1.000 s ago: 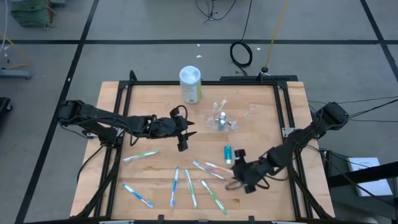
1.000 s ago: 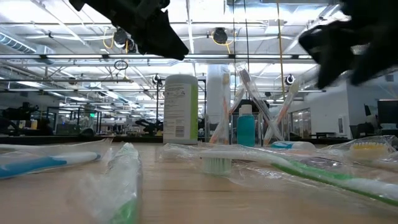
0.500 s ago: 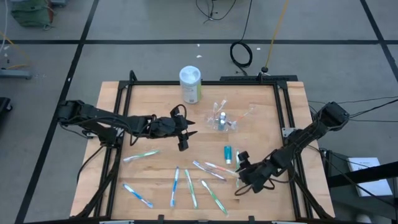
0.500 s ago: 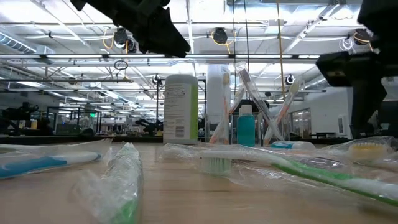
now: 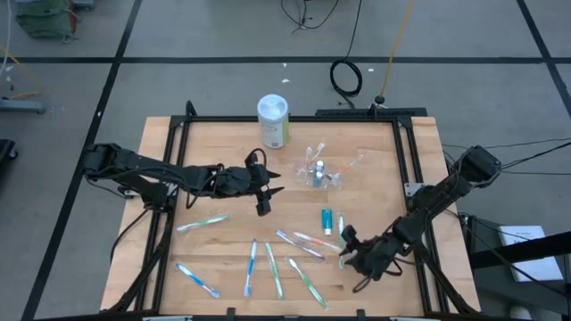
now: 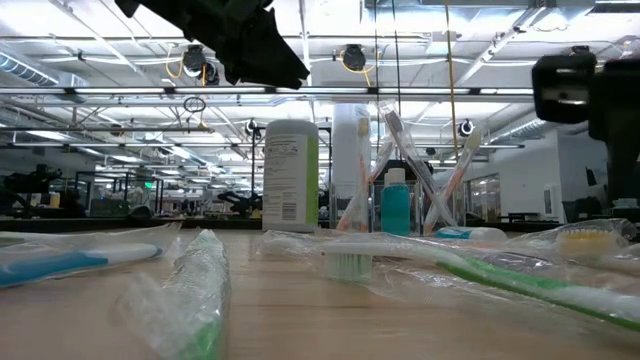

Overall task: Pick & Place toothbrushing station
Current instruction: Put the green toothbrush into the transparent organizer

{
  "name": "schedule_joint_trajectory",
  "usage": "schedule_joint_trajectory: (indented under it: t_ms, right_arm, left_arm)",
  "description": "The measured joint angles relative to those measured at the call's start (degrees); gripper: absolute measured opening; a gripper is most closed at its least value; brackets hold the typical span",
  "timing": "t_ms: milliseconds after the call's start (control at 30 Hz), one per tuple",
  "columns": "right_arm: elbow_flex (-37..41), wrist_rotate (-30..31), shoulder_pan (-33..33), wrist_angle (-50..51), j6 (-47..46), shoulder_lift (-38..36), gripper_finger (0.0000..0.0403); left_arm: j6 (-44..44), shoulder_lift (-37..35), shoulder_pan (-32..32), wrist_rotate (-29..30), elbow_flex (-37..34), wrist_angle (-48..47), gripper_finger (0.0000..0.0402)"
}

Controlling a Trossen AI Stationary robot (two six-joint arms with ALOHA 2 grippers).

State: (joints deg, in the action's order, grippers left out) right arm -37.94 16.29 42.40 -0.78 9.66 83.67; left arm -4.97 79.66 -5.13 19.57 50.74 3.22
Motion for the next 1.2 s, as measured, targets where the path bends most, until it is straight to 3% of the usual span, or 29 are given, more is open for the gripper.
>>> schedule_joint_trajectory:
  t_ms: [167,467,800,1000,1200]
  right_arm:
    - [1.4,-0.1,-0.5,-0.7,7.3,0.1,0.0135]
    - [5.2,-6.1,-2.9,-7.6,7.1,2.5,0.0134]
    - [5.2,-5.8,-3.3,-13.8,20.9,5.4,0.0134]
    - [5.2,-5.8,-3.3,-20.9,21.3,5.4,0.0134]
    - [5.2,-6.0,-3.4,-20.9,19.2,6.6,0.0127]
  left_arm:
    - [0.0,0.0,0.0,0.0,0.0,0.1,0.0195]
    - [0.0,0.0,0.0,0.0,0.0,0.0,0.0195]
    - [0.0,0.0,0.0,0.0,0.0,0.0,0.0195]
    - [0.0,0.0,0.0,0.0,0.0,0.0,0.0195]
    - [0.0,0.0,0.0,0.0,0.0,0.0,0.0195]
